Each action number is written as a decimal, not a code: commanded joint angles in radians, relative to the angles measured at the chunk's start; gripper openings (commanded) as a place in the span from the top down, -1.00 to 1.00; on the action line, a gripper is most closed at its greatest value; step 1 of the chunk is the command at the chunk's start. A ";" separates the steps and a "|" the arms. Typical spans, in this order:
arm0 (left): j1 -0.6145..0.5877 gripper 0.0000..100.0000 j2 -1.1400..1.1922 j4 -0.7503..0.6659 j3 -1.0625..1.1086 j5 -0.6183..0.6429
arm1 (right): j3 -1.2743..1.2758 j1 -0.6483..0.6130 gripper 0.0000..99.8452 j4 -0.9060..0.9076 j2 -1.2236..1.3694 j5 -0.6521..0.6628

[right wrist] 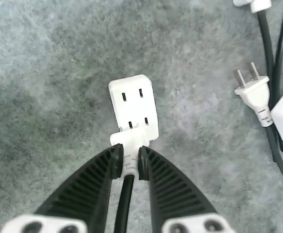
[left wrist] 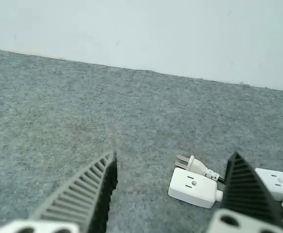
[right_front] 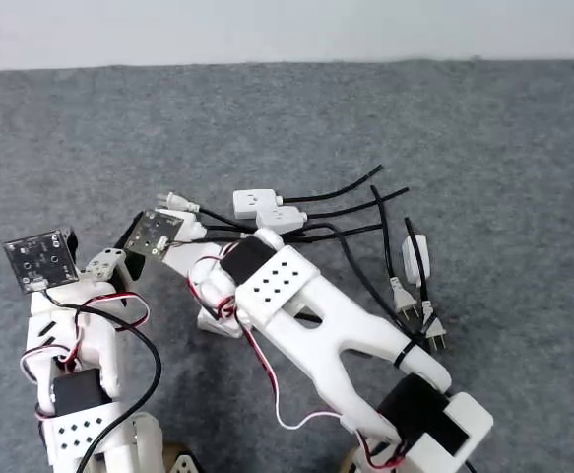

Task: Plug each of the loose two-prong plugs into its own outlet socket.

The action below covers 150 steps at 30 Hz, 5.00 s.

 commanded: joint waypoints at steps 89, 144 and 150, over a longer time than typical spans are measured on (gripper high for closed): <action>0.002 0.30 -0.005 -0.003 -0.053 0.011 | -0.356 0.209 0.58 0.151 0.153 -0.094; -0.104 0.30 -0.006 0.104 -0.202 -0.026 | -0.262 -0.145 0.70 0.102 0.570 0.014; -0.104 0.30 -0.006 0.104 -0.200 -0.026 | -0.264 -0.136 0.99 0.099 0.587 0.015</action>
